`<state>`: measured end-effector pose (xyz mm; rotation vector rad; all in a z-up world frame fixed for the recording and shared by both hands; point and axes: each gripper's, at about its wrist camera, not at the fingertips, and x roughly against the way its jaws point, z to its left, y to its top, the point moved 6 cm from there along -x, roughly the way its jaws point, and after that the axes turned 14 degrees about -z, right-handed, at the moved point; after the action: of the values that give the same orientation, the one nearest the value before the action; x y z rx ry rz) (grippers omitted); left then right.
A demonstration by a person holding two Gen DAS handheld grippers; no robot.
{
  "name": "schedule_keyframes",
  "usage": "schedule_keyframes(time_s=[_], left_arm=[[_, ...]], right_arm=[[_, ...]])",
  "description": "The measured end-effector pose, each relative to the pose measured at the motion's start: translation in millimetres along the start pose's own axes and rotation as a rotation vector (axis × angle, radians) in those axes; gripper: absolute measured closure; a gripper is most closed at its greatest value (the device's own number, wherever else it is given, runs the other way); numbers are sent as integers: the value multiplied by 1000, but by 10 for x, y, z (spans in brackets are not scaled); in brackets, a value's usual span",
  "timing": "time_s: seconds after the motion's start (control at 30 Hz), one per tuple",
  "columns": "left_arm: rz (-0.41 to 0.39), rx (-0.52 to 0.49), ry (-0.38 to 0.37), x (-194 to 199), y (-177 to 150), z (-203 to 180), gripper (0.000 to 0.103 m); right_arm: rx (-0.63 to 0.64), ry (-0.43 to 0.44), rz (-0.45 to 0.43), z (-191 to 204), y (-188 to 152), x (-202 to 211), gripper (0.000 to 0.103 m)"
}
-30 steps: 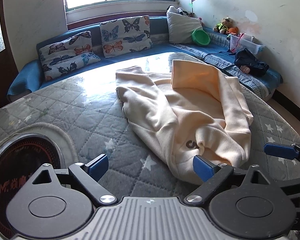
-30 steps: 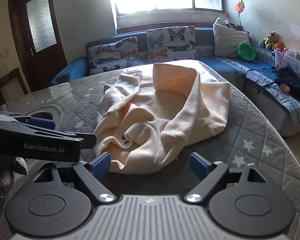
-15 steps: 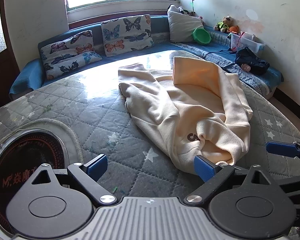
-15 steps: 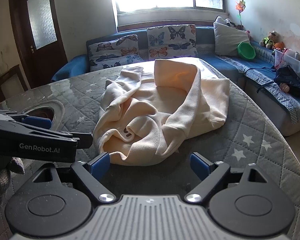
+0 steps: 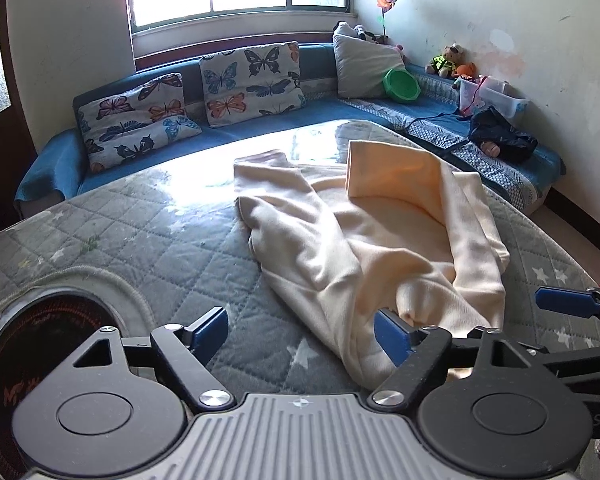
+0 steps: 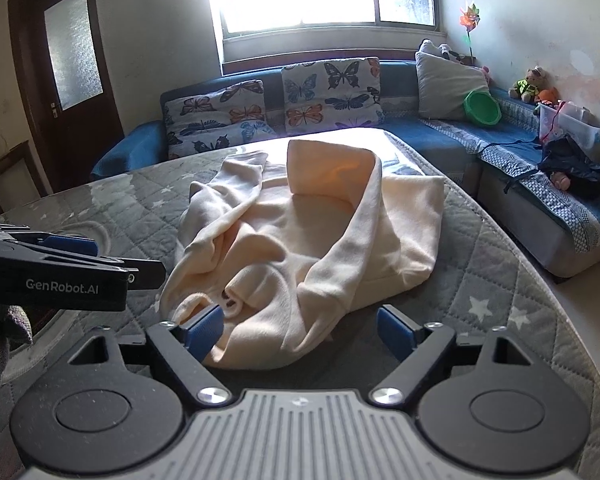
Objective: Fold clothes
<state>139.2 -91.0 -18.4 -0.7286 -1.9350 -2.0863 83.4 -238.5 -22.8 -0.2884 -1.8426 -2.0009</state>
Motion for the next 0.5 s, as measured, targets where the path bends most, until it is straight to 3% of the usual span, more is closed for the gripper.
schedule_keyframes(time_s=[0.33, 0.5], left_arm=[[-5, -25, -30, -287, 98, -41, 30], [25, -15, -62, -411, 58, -12, 63]], right_arm=[[13, -31, 2, -134, 152, -318, 27], [-6, -58, 19, -257, 188, -537, 33]])
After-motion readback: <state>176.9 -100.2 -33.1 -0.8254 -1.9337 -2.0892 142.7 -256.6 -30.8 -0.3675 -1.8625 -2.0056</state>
